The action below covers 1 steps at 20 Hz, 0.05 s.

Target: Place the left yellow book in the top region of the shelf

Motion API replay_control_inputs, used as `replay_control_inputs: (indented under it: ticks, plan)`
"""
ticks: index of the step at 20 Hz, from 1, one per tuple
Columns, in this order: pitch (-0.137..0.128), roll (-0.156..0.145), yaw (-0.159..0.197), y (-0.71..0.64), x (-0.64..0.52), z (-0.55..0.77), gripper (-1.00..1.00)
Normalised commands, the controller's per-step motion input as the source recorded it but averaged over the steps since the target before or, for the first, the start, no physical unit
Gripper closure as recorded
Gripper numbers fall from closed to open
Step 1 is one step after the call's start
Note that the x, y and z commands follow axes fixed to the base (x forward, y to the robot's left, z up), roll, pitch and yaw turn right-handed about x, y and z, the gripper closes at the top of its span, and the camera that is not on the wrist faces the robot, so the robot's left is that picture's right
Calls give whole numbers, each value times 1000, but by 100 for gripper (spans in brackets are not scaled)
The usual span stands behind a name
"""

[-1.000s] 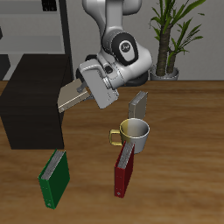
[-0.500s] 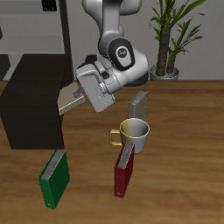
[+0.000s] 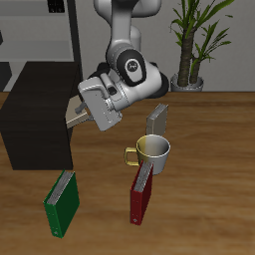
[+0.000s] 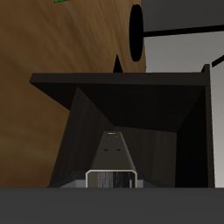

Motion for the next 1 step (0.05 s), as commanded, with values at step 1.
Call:
replay_control_inputs:
  ticks: [1]
  plan:
    - [-8,-97,-16,-291,26,-110,100]
